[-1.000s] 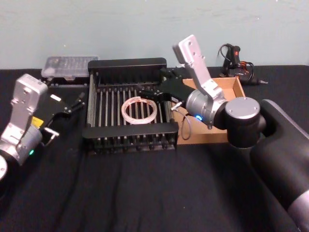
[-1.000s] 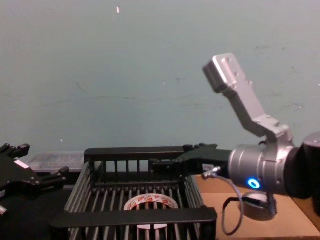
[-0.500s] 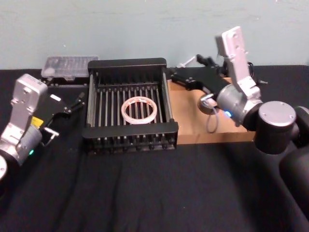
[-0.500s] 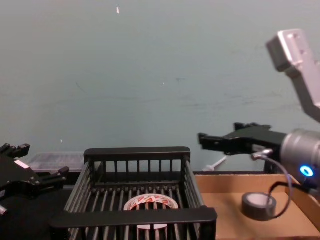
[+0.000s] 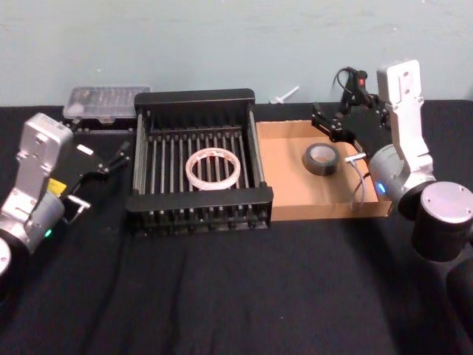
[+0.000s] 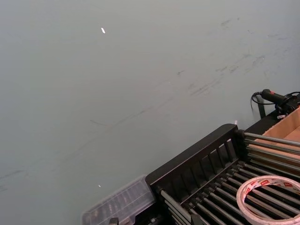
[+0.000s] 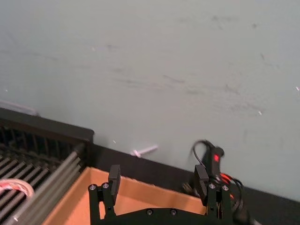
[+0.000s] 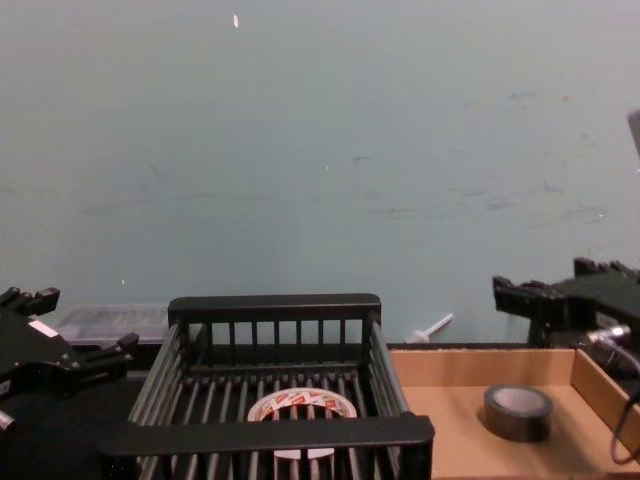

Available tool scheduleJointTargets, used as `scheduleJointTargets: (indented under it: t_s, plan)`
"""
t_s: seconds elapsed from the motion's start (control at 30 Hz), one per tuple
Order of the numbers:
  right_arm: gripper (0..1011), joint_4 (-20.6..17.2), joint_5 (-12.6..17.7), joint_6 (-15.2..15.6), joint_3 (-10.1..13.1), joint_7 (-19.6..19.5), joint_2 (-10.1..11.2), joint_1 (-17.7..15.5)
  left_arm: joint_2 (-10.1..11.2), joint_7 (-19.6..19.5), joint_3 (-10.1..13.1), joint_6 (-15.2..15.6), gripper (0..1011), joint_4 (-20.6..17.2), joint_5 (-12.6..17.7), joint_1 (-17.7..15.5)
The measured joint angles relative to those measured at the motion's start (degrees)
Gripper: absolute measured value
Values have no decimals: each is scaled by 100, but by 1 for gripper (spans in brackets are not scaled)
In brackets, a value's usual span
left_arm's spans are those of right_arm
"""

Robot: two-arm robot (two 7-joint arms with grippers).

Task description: Pick up the white tape and place it into the black box , Pick up the silver tape and place it into the brown box.

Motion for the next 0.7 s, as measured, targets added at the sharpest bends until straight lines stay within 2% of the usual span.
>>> scheduleJointTargets:
  t_s: [0.27,0.7]
  plan:
    - [1000,184,-99,26,139,-8,-24,-126,0,0,0,0,1001,0,0,0]
    - [1000,295,-179,90,182,67,-60,-156,0,0,0,0,1001,0,0,0]
